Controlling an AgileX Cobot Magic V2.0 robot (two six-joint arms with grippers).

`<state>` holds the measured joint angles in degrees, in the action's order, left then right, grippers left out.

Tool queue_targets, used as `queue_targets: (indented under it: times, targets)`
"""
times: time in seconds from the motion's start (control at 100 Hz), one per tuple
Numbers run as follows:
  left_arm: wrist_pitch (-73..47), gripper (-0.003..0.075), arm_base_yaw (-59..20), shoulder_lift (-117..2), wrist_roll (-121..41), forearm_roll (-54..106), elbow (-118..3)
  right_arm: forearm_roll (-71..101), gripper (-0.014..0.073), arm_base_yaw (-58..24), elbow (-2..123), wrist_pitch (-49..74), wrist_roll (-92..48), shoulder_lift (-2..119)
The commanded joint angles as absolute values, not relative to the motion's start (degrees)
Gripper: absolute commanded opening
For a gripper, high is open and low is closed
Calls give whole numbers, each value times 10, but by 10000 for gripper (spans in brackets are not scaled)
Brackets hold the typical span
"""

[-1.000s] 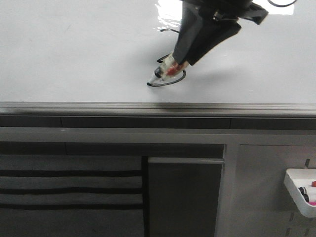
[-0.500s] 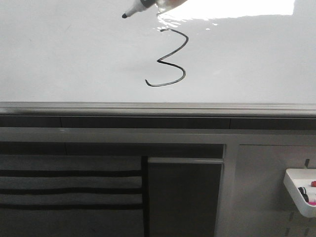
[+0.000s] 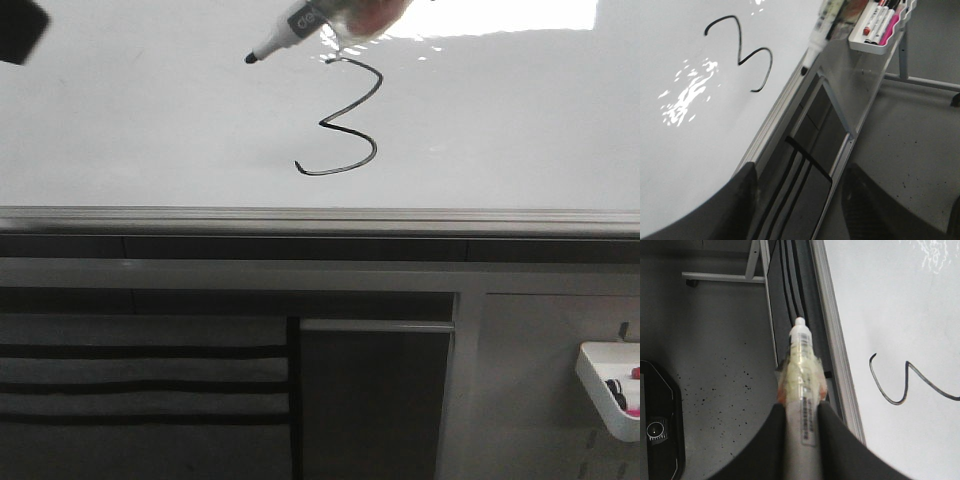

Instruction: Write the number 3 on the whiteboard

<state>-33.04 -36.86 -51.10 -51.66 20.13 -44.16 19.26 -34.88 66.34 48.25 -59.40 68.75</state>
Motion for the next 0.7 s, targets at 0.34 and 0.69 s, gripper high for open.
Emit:
queue_targets:
  times: [0.34,0.69]
  targets:
    - [-253,358,-456,-692,-535,220,-591,199,-1,-349,678,449,-601,674]
    - [-280,347,-472,-753,-558,217,-634,199,-1,-349,678,453,-601,674]
